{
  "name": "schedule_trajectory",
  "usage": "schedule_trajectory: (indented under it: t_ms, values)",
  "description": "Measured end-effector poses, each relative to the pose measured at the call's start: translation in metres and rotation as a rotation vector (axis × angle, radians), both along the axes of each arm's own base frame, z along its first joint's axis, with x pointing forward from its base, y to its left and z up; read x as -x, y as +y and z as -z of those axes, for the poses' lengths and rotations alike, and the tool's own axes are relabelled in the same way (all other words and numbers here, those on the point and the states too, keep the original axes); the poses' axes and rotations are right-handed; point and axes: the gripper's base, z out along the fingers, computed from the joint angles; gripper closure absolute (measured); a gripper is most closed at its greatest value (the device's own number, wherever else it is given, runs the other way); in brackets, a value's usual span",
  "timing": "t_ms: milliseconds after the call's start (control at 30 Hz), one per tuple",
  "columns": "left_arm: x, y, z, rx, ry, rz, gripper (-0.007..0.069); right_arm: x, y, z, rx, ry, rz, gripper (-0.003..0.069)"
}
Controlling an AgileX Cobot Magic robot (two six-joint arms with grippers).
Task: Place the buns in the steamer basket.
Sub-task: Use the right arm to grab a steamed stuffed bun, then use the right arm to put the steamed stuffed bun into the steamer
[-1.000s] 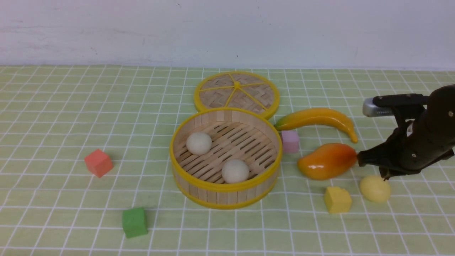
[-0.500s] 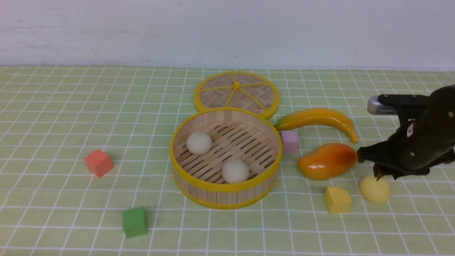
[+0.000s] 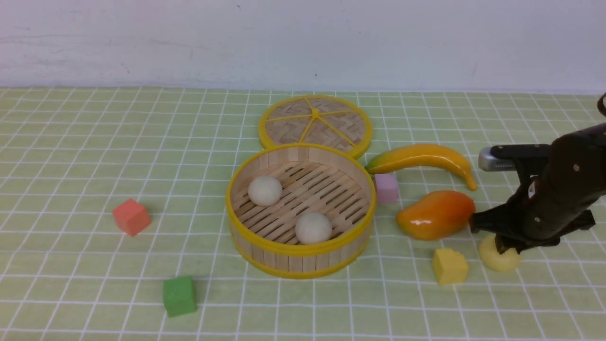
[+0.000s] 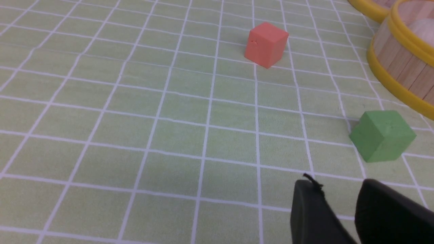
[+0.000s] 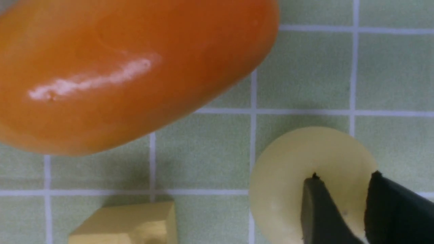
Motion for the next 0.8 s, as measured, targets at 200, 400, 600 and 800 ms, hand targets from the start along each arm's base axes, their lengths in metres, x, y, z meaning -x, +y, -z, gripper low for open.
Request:
schedule_trajectory:
  t_ms: [200, 400, 600, 800]
  values:
    - [0.0, 0.0, 0.0, 0.0, 0.0, 0.0, 0.0416, 0.0, 0.0, 0.0, -0.002, -0.004, 0.002, 0.0596]
    - [0.0, 0.0, 0.0, 0.0, 0.0, 0.0, 0.0408, 0.0, 0.001, -0.001, -0.017, -0.003, 0.013, 0.0669]
    - [0.0, 0.0, 0.0, 0.0, 0.0, 0.0, 0.0406, 0.001, 0.004, -0.015, -0.06, -0.047, 0.019, 0.0669]
    - [0.0, 0.0, 0.0, 0.0, 0.0, 0.0, 0.0398, 0.002, 0.008, -0.058, -0.117, -0.162, -0.028, 0.0669]
